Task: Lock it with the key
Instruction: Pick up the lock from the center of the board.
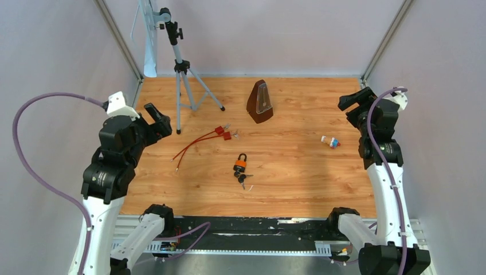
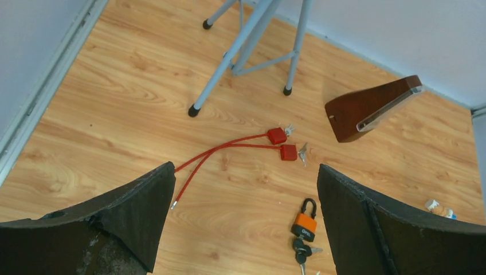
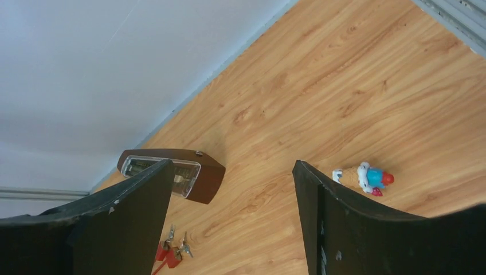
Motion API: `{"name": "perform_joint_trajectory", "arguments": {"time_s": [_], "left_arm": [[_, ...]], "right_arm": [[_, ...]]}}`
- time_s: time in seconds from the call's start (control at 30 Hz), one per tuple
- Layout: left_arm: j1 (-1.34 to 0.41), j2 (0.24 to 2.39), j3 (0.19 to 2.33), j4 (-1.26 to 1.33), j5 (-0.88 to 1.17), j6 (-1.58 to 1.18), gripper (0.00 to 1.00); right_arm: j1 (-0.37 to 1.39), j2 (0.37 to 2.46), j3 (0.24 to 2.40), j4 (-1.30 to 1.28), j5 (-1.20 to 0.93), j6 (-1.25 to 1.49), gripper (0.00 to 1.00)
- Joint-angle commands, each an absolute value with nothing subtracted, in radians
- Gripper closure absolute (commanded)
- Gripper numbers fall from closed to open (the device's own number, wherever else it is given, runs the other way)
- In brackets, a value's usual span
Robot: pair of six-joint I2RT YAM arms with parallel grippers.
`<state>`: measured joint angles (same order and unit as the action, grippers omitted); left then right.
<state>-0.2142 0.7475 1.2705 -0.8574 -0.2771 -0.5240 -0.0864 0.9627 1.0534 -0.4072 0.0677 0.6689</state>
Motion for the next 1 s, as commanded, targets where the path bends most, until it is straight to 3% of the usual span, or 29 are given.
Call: {"name": "perform_joint_trajectory", "arguments": {"time_s": [0.0, 0.2, 0.33, 0.6, 0.83, 0.97], "left_arm": [[-0.209, 0.779, 1.287, -0.882, -0.231, -0.56, 0.0], [-0.209, 0.776, 1.227, -0.807, -0.178, -0.554, 0.0], [-0.209, 0.762, 1.176, -0.754, -0.044, -0.519, 0.0], [-0.21, 0.808, 1.028, -0.64, 0.359, -0.484, 0.0], [-0.211, 0.8, 0.901, -0.551, 0.298, -0.527, 0.0], [-0.212, 0.743, 0.784, -0.437, 0.225, -0.553, 0.0]], "right_arm": [[-0.086, 0.917, 1.004, -0.359, 0.075, 0.721, 0.24], [-0.085, 0.966, 0.971, -0.359, -0.167, 0.719, 0.24], [-0.038, 0.988, 0.928, -0.382, -0.216, 0.784, 0.23], [0.446, 1.148, 1.025, -0.571, 0.215, 0.868, 0.07], [0.674, 1.499, 1.214, -0.68, 0.339, 0.902, 0.02], [0.766, 1.682, 1.304, -0.694, 0.358, 0.904, 0.07]]}}
